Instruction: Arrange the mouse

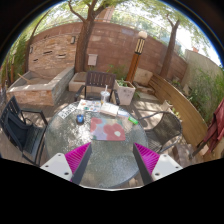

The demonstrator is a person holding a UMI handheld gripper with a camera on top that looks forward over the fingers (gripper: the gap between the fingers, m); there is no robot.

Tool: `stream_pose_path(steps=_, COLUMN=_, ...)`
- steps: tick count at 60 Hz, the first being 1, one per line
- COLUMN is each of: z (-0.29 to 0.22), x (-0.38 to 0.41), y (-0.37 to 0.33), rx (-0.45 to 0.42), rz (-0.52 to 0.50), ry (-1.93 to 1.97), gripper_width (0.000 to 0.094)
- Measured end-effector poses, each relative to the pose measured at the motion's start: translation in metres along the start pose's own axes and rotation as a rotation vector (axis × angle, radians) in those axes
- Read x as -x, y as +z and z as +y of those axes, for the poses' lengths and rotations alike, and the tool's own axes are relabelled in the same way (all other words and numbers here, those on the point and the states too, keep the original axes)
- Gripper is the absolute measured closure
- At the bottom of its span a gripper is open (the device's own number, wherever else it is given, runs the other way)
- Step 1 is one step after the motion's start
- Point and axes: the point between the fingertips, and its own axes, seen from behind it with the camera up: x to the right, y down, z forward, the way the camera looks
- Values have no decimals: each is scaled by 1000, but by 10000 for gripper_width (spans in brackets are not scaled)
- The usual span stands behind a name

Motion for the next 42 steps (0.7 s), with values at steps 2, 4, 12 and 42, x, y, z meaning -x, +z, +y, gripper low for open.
stream_pose_path(steps=2, z=2, x=0, y=1, rx=7, rz=-2, ry=-1, gripper_width=83)
stream_pose_path(steps=4, z=5, x=1, y=3, rx=15, rz=-5, ry=-2, gripper_width=80)
stream_pose_path(steps=12, z=24, x=8, y=23, rx=57, rz=-25, ry=-10, gripper_width=82)
stream_pose_path(steps=42, z=23, x=172, y=281, rx=61, rz=-240, ry=-48, gripper_width=80)
